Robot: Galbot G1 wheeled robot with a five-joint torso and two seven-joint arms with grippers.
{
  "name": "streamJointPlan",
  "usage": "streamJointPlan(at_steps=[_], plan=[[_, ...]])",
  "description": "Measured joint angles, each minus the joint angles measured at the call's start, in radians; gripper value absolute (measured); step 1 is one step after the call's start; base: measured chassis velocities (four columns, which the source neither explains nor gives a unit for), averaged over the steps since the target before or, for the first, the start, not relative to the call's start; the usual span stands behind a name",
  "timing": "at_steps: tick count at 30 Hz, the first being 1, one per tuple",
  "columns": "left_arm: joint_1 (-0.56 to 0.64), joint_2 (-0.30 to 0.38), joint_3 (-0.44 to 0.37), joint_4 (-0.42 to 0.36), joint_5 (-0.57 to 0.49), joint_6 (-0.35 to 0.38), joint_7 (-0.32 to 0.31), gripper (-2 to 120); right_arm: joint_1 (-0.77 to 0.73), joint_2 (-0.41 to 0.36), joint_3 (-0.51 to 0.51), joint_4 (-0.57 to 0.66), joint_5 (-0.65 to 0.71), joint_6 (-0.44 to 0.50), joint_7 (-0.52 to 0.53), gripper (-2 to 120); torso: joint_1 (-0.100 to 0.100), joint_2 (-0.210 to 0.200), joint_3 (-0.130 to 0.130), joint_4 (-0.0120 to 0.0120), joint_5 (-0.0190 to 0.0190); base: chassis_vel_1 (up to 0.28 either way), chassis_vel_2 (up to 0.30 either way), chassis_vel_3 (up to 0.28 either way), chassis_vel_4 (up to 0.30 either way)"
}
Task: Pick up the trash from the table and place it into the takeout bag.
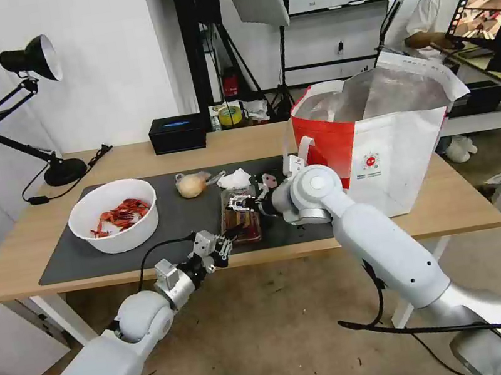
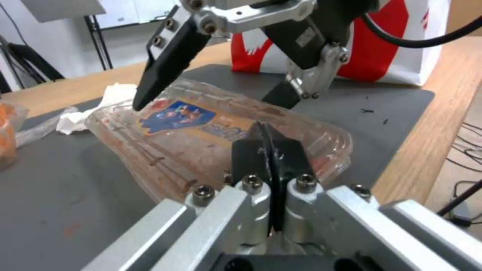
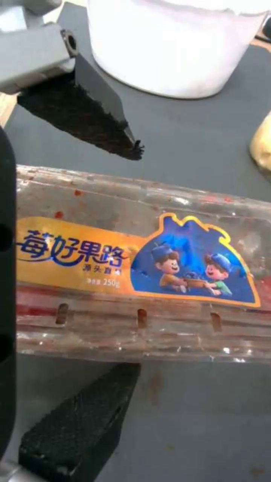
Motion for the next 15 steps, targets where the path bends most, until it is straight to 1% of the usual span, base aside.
streamJointPlan(at_steps=[5,6,7,8,11,12,15], plan=[[0.0,0.0,0.001,0.005,0.01,-0.007,0.013,0,0.002,0.001,-0.007,-0.005,0.004,0.0,0.001,100,0.0,0.0,0.0,0.0,0.0,0.0,0.0,0.0,0.0],[0.0,0.0,0.002,0.006,0.013,-0.008,0.015,0,0.002,0.001,-0.01,-0.005,0.005,0.0,0.001,99,0.0,0.0,0.0,0.0,0.0,0.0,0.0,0.0,0.0],[0.0,0.001,0.002,0.007,0.014,-0.01,0.016,0,0.004,-0.002,-0.014,-0.005,0.006,0.0,0.001,96,0.0,0.0,0.0,0.0,0.0,0.0,0.0,0.0,0.0],[0.0,0.001,0.002,0.007,0.014,-0.01,0.016,0,0.004,-0.002,-0.014,-0.005,0.006,0.0,0.001,96,0.0,0.0,0.0,0.0,0.0,0.0,0.0,0.0,0.0],[-0.002,0.002,0.001,0.007,0.015,-0.012,0.019,0,0.005,-0.008,-0.018,-0.004,0.013,0.0,0.004,84,0.0,0.0,0.0,-0.0002,0.0,0.0,0.0,0.0,0.0],[-0.002,0.002,0.001,0.007,0.015,-0.012,0.019,0,0.005,-0.008,-0.018,-0.004,0.013,0.0,0.004,84,0.0,0.0,0.0,-0.0002,0.0,0.0,0.0,0.0,0.0],[-0.003,0.003,0.0,0.008,0.015,-0.014,0.024,0,0.004,-0.013,-0.018,-0.004,0.014,0.001,0.008,69,0.0,0.0,0.0,-0.0003,0.0,0.0,0.0,0.0,0.0]])
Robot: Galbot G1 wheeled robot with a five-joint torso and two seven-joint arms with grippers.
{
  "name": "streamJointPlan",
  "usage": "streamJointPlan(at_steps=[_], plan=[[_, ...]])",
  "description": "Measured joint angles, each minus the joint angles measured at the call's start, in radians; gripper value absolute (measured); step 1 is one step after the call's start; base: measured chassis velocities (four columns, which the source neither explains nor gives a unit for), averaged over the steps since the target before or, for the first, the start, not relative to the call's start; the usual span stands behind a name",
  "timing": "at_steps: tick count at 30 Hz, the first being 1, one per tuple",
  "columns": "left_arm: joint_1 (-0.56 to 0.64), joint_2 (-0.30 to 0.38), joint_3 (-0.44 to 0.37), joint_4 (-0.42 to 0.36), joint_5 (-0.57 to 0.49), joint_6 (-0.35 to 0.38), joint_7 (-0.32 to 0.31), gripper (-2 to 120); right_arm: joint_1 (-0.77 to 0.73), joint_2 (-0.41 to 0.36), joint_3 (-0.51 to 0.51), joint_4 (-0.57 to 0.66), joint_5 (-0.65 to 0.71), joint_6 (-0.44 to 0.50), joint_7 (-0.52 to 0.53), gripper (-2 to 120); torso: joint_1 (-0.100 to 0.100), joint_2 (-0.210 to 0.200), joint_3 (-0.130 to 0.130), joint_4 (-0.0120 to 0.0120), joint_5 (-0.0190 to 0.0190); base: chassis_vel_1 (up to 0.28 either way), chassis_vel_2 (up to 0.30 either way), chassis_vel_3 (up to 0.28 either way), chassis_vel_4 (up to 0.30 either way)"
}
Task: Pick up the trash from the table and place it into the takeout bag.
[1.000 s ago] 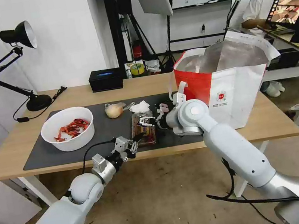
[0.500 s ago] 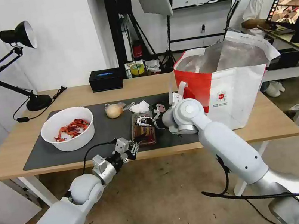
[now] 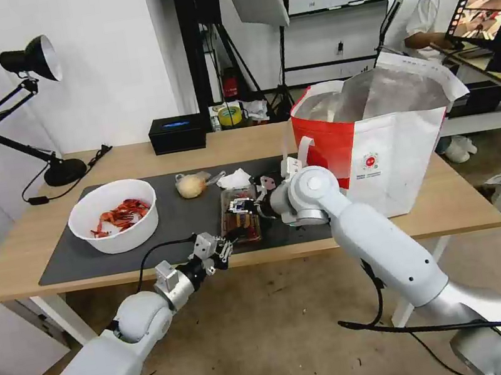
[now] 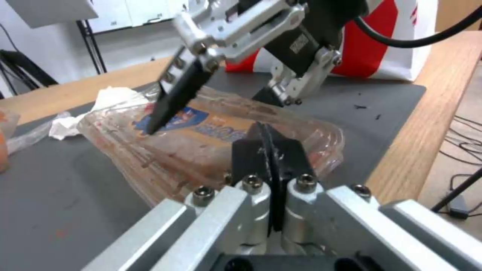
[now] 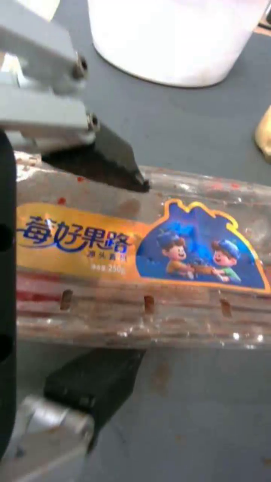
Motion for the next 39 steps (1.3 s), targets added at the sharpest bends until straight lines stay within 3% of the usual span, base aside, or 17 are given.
streamJointPlan(at_steps=[5,7,11,18,23,31,36,39], plan=[[-0.001,0.001,-0.001,0.003,0.001,-0.003,0.005,0,-0.006,-0.004,0.004,0.0,0.0,0.001,0.002,54,0.0,0.0,0.0,-0.0002,0.0,0.0,0.0,0.0,0.0],[-0.001,0.001,-0.003,0.004,0.003,-0.003,0.007,0,-0.011,-0.006,0.006,0.0,-0.002,0.001,0.001,42,0.0,0.0,0.0,0.0001,0.0,0.0,0.0,0.0,0.0],[0.0,0.001,-0.008,0.005,0.003,-0.003,0.014,0,-0.015,-0.007,0.005,0.0,-0.006,0.001,-0.002,34,0.0,0.0,0.0,0.0006,0.0003,0.0,0.0,0.0,0.0],[0.016,0.006,-0.034,0.003,0.002,-0.013,0.028,0,-0.016,-0.002,0.015,-0.005,-0.015,0.001,-0.009,4,0.0,0.0,0.0,0.0003,0.0001,0.0,0.0,0.0,0.0],[0.035,0.012,-0.052,-0.003,0.001,-0.027,0.032,0,-0.015,0.0,0.02,-0.006,-0.016,0.001,-0.011,0,0.0,0.0,0.0,0.0004,0.0,0.0,0.0,0.0,0.0],[0.139,0.011,-0.159,-0.043,-0.002,-0.065,0.027,0,-0.02,-0.011,0.061,0.017,-0.033,0.001,-0.042,0,0.0,0.0,0.0,0.0009,0.0001,0.0,0.0,0.0,0.0],[0.154,-0.005,-0.168,-0.047,-0.02,-0.076,-0.03,0,-0.069,-0.067,0.132,0.11,-0.05,0.001,-0.072,0,0.0,0.0,0.0,-0.0005,-0.0001,0.0,0.0,0.0,0.0],[0.178,-0.013,-0.182,-0.062,-0.034,-0.081,-0.076,2,-0.088,-0.089,0.159,0.162,-0.065,0.001,-0.11,0,0.0,0.0,0.0,-0.0001,0.0003,0.0,0.0,0.0,0.0]])
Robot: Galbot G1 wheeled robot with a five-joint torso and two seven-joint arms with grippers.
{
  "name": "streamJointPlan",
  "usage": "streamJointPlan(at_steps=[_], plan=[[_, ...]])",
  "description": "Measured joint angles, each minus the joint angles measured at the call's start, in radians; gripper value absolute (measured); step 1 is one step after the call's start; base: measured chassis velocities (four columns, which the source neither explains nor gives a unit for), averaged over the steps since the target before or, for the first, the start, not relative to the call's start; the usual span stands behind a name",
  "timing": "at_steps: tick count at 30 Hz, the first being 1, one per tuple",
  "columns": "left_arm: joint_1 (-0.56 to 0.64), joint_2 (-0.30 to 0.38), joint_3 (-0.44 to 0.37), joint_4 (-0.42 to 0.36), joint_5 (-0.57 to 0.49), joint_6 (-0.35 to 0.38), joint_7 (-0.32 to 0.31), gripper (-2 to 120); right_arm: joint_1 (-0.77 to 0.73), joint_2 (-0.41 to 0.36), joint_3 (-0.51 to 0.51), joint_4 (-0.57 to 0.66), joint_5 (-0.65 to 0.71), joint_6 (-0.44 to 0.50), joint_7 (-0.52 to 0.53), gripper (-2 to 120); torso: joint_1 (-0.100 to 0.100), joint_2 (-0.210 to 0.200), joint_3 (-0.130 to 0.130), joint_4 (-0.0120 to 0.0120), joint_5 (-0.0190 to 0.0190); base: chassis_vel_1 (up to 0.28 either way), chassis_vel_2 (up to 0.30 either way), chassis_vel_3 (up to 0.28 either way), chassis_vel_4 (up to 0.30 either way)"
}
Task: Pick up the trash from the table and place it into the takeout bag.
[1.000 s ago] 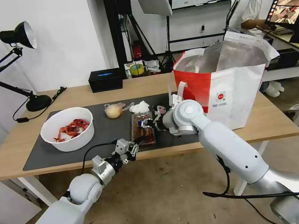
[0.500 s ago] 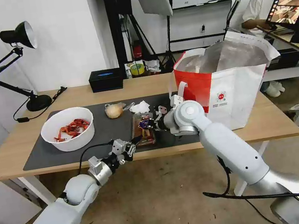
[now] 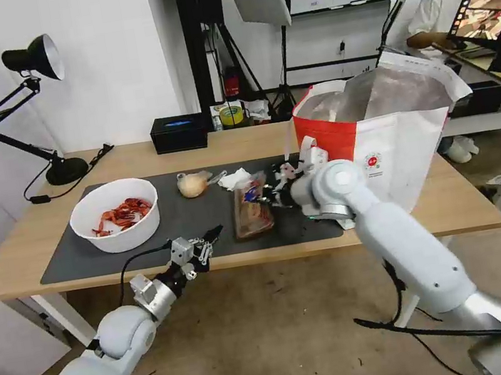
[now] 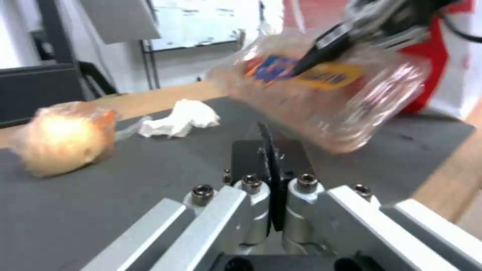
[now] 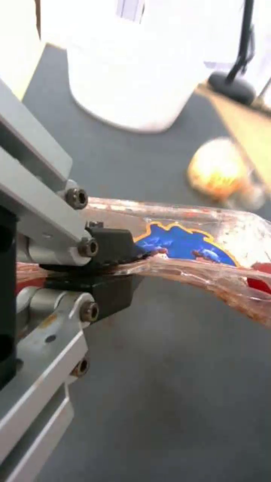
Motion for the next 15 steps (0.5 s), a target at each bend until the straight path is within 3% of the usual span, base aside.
streamJointPlan(at_steps=[7,10,15], plan=[[0.074,-0.01,-0.058,-0.019,-0.005,-0.009,-0.018,25,-0.019,-0.024,0.04,0.112,-0.033,0.02,-0.091,0,0.0,0.0,0.0,0.0004,-0.0002,0.0,0.0,0.0,0.0],[0.115,-0.017,-0.089,-0.026,-0.007,-0.013,-0.022,40,-0.018,-0.033,0.063,0.184,-0.082,0.092,-0.156,0,0.0,0.0,0.0,0.0004,-0.0002,0.0,0.0,0.0,0.0],[0.136,-0.019,-0.1,-0.03,-0.006,-0.017,-0.023,54,0.004,-0.038,0.083,0.226,-0.119,0.19,-0.165,0,0.0,0.0,0.0,0.0004,-0.0002,0.0,0.0,0.0,0.0]])
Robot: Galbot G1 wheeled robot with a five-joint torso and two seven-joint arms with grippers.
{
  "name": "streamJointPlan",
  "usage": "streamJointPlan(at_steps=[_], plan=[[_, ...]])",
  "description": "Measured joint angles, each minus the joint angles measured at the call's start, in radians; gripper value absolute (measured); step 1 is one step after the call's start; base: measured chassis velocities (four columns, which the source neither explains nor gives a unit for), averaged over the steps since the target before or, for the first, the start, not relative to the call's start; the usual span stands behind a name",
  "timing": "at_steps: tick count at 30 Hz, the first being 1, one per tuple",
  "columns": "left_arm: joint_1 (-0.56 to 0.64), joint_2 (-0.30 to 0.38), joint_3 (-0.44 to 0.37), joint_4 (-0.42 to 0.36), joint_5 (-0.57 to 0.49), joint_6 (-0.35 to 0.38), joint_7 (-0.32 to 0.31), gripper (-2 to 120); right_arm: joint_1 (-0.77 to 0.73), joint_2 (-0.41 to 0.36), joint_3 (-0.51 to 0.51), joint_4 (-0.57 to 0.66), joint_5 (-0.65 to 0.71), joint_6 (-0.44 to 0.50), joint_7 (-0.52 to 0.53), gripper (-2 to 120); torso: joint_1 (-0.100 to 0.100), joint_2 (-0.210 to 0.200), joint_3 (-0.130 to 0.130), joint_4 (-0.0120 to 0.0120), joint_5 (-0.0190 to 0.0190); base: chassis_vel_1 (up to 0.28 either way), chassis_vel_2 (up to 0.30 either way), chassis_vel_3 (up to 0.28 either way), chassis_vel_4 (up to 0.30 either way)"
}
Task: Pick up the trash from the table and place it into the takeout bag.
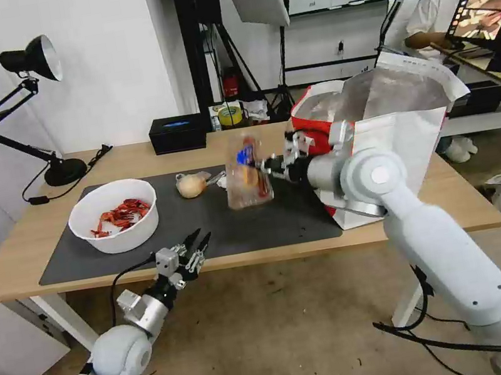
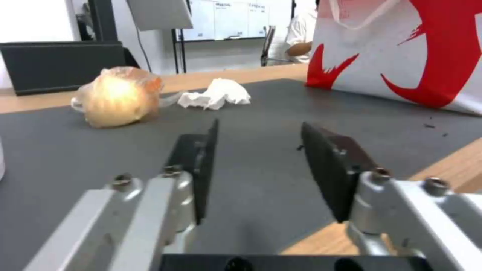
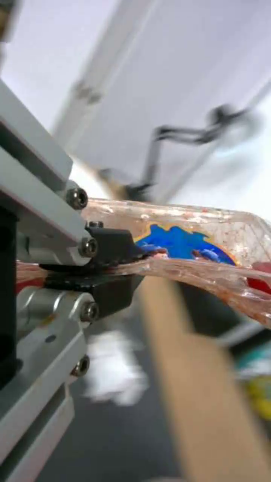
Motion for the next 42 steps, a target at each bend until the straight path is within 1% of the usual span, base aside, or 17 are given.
streamJointPlan(at_steps=[3,4,7,8,11,12,14,17,23,27,30,34,37,38,40,41,42], plan=[[0.002,-0.009,0.003,0.0,0.001,-0.001,-0.016,69,0.055,-0.015,0.014,0.006,-0.074,0.15,0.07,0,0.0,0.0,0.0,0.0,-0.0001,0.0,0.0,0.0,0.0],[0.002,-0.009,0.003,0.0,0.001,-0.001,-0.016,69,0.055,-0.015,0.014,0.006,-0.074,0.15,0.07,0,0.0,0.0,0.0,0.0,-0.0001,0.0,0.0,0.0,0.0],[-0.009,-0.018,0.018,-0.001,0.002,-0.001,-0.024,83,0.093,-0.045,0.014,-0.04,-0.202,0.242,0.107,0,0.0,0.0,0.0,-0.0001,0.0001,0.0,0.0,0.0,0.0],[-0.009,-0.018,0.018,-0.001,0.002,-0.001,-0.024,83,0.093,-0.045,0.014,-0.04,-0.202,0.242,0.107,0,0.0,0.0,0.0,-0.0001,0.0001,0.0,0.0,0.0,0.0],[-0.013,-0.025,0.029,0.001,0.007,-0.001,-0.025,97,0.116,-0.083,0.007,-0.109,-0.375,0.287,0.113,0,0.0,0.0,0.0,-0.0002,0.0002,0.0,0.0,0.0,0.0],[-0.013,-0.025,0.029,0.001,0.007,-0.001,-0.025,97,0.116,-0.083,0.007,-0.109,-0.375,0.287,0.113,0,0.0,0.0,0.0,-0.0002,0.0002,0.0,0.0,0.0,0.0],[-0.013,-0.026,0.032,0.003,0.009,0.0,-0.025,105,0.125,-0.114,-0.006,-0.145,-0.469,0.297,0.105,0,0.0,0.0,0.0,-0.0002,0.0001,0.0,0.0,0.0,0.0],[-0.013,-0.026,0.033,0.005,0.009,0.0,-0.025,109,0.128,-0.131,-0.012,-0.158,-0.49,0.297,0.106,0,0.0,0.0,0.0,-0.0002,0.0002,0.0,0.0,0.0,0.0],[-0.015,-0.025,0.035,0.005,0.009,0.0,-0.029,115,0.106,-0.143,-0.004,-0.145,-0.477,0.294,0.126,0,0.0,0.0,0.0,-0.0001,0.0,0.0,0.0,0.0,0.0],[-0.016,-0.025,0.036,0.004,0.009,0.001,-0.031,115,0.09,-0.142,0.005,-0.133,-0.457,0.292,0.138,0,0.0,0.0,0.0,-0.0001,0.0001,0.0,0.0,0.0,0.0],[-0.017,-0.025,0.04,0.003,0.014,0.001,-0.046,113,0.068,-0.14,0.019,-0.115,-0.435,0.29,0.16,0,0.0,0.0,0.0,-0.0001,0.0,0.0,0.0,0.0,0.0],[-0.021,-0.024,0.046,0.005,0.017,0.0,-0.053,108,0.045,-0.139,0.042,-0.095,-0.36,0.286,0.196,0,0.0,0.0,0.0,-0.0001,0.0,0.0,0.0,0.0,0.0],[-0.027,-0.023,0.051,0.008,0.021,-0.001,-0.059,101,0.029,-0.143,0.059,-0.084,-0.306,0.28,0.213,13,0.0,0.0,0.0,-0.0001,-0.0001,0.0,0.0,0.0,0.0],[-0.027,-0.023,0.051,0.008,0.021,-0.001,-0.059,101,0.029,-0.143,0.059,-0.084,-0.306,0.28,0.213,13,0.0,0.0,0.0,-0.0001,-0.0001,0.0,0.0,0.0,0.0],[-0.029,-0.02,0.057,0.002,0.027,-0.001,-0.061,100,0.021,-0.149,0.065,-0.084,-0.301,0.277,0.212,25,0.0,0.0,0.0,-0.0001,0.0,0.0,0.0,0.0,0.0],[-0.029,-0.02,0.057,0.002,0.027,-0.001,-0.061,100,0.021,-0.149,0.065,-0.084,-0.301,0.277,0.212,25,0.0,0.0,0.0,-0.0001,0.0,0.0,0.0,0.0,0.0],[-0.032,-0.019,0.06,0.0,0.028,-0.001,-0.061,100,0.019,-0.151,0.066,-0.084,-0.301,0.274,0.212,30,0.0,0.0,0.0,-0.0001,0.0,0.0,0.0,0.0,0.0]])
